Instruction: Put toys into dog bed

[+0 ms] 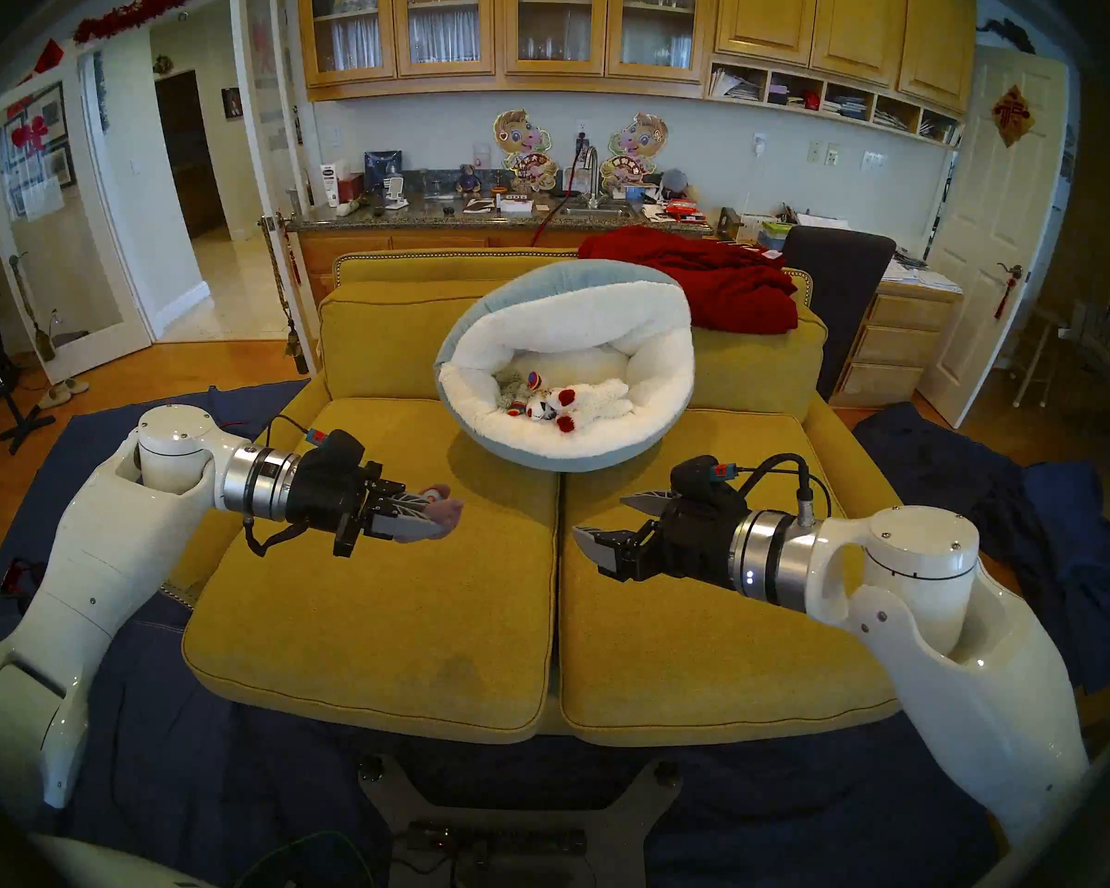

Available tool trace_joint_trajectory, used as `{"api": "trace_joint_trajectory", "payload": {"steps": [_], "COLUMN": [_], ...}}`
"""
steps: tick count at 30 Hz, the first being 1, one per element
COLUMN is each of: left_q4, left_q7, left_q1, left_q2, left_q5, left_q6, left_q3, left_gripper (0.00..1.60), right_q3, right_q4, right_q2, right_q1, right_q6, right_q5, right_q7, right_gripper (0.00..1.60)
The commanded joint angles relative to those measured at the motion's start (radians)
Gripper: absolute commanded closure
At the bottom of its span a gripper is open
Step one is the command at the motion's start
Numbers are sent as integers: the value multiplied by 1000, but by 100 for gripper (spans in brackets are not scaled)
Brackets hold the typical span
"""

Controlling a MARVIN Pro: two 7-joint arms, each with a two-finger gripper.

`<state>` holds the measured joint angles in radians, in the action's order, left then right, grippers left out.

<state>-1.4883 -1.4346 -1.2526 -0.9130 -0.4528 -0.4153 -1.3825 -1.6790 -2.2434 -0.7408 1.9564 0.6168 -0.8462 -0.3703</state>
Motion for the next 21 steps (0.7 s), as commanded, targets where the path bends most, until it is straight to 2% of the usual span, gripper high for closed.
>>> {"api": "trace_joint_trajectory", "payload": {"steps": [1,3,4,6,11,18,21], "left_q4": [-103,-109,-120,-132,-147,-176,-187], "left_q7": [74,90,101,120,152,179,186], "left_q1": [-67,-75,-83,-95,-108,-125,-132], "left_q2": [-6,-7,-11,-15,-17,-12,-8], "left_q5": [-113,-124,-127,-145,-182,-209,-219], "left_q6": [-135,-139,-172,-192,-219,-243,-249], "left_q3": [-106,-114,-125,-139,-160,-170,-173], "left_gripper": [160,160,160,160,160,160,160], "right_q3": [-23,-29,-35,-53,-75,-57,-30], "right_q4": [-28,-27,-26,-24,-29,-27,-22], "right_q2": [12,14,15,22,43,78,88], "right_q1": [-20,-26,-30,-42,-94,-164,-200], "right_q6": [5,11,16,23,45,76,95], "right_q5": [-1,-8,-13,-26,-59,-104,-120], "right_q7": [-1,-3,-4,-11,-47,-111,-135], "right_gripper": [0,0,0,0,0,0,0]}}
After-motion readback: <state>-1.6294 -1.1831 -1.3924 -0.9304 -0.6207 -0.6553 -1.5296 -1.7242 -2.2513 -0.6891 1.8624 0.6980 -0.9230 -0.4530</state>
